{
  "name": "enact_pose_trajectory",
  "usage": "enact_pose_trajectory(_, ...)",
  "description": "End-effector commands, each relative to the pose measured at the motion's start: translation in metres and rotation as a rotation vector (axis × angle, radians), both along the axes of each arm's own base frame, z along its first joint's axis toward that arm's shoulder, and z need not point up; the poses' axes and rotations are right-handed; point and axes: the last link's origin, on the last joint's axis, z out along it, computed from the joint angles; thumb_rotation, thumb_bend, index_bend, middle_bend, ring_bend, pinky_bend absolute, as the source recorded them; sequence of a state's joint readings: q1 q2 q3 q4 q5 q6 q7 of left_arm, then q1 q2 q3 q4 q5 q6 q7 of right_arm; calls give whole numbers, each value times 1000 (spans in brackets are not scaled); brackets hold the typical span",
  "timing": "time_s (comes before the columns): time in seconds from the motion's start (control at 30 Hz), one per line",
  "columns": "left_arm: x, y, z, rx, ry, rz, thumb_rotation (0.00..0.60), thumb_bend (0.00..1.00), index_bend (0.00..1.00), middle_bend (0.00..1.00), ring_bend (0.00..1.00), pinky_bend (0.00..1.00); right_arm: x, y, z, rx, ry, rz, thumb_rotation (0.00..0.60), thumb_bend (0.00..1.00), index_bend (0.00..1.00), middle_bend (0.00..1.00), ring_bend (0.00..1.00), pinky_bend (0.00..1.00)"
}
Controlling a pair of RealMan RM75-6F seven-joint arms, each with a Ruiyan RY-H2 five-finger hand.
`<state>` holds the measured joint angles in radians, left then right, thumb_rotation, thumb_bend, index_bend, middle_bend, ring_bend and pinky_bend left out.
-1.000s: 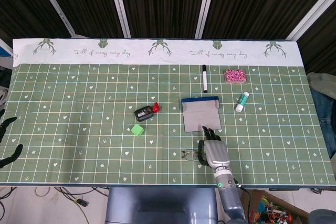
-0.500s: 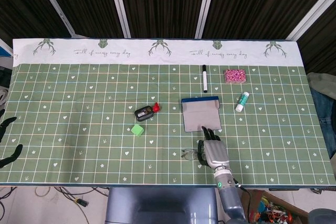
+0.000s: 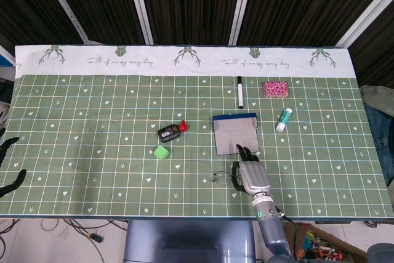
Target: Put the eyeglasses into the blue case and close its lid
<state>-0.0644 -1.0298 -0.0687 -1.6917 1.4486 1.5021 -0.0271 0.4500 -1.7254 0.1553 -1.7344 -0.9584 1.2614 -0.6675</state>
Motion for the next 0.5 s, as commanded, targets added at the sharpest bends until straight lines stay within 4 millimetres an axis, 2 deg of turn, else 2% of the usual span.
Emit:
enact_pose_trajectory(0.03,0,0,0,2,-1,-1,600,316,152,0,0,0,1,-9,11,6,6,22,600,509,627,23,19,196)
enact_pose_trajectory(0.23,0,0,0,2,1,-2,600,316,152,0,0,0,1,-29,31,20,39,60,600,510,634,20,17,189)
enact_pose_trajectory(0.5,1,0,0,6,1,-4,600,316,152,0,0,0,0,-70,52,56,41,81,600,509,650,2,15,159)
